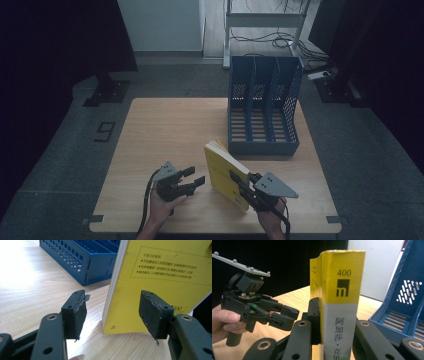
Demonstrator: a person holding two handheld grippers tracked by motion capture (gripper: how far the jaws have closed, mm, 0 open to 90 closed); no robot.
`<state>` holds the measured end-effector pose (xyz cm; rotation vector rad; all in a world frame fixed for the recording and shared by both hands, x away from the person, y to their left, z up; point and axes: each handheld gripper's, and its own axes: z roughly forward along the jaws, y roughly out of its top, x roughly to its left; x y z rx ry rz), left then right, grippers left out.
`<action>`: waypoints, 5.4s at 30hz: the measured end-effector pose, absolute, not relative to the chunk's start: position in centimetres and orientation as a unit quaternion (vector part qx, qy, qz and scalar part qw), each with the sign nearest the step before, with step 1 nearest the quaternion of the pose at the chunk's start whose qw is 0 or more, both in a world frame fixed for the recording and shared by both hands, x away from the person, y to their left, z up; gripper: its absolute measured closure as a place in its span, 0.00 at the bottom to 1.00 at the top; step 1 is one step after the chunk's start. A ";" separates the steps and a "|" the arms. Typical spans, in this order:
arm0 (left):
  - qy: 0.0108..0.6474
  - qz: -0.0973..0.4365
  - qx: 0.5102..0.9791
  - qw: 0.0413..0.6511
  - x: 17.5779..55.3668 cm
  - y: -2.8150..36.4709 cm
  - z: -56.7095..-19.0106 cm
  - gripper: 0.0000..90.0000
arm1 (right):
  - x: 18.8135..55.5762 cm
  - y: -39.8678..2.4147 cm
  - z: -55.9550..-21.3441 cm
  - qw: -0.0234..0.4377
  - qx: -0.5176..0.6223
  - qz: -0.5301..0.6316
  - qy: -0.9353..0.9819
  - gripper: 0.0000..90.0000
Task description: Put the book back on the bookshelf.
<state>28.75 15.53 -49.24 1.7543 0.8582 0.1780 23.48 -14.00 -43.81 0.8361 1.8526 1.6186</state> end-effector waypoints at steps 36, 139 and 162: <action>0.379 0.069 0.741 0.550 29.0 16.8 -49.3 0.43 | 24.8 -14.5 -40.5 0.289 0.330 0.616 0.654 0.83; 0.379 0.049 0.761 0.524 29.1 16.3 -50.6 0.42 | 28.2 -12.9 -35.0 0.331 0.316 0.622 0.636 0.83; 0.380 0.046 0.762 0.522 29.2 16.3 -50.7 0.42 | 29.5 -13.9 -34.6 0.356 0.336 0.611 0.622 0.83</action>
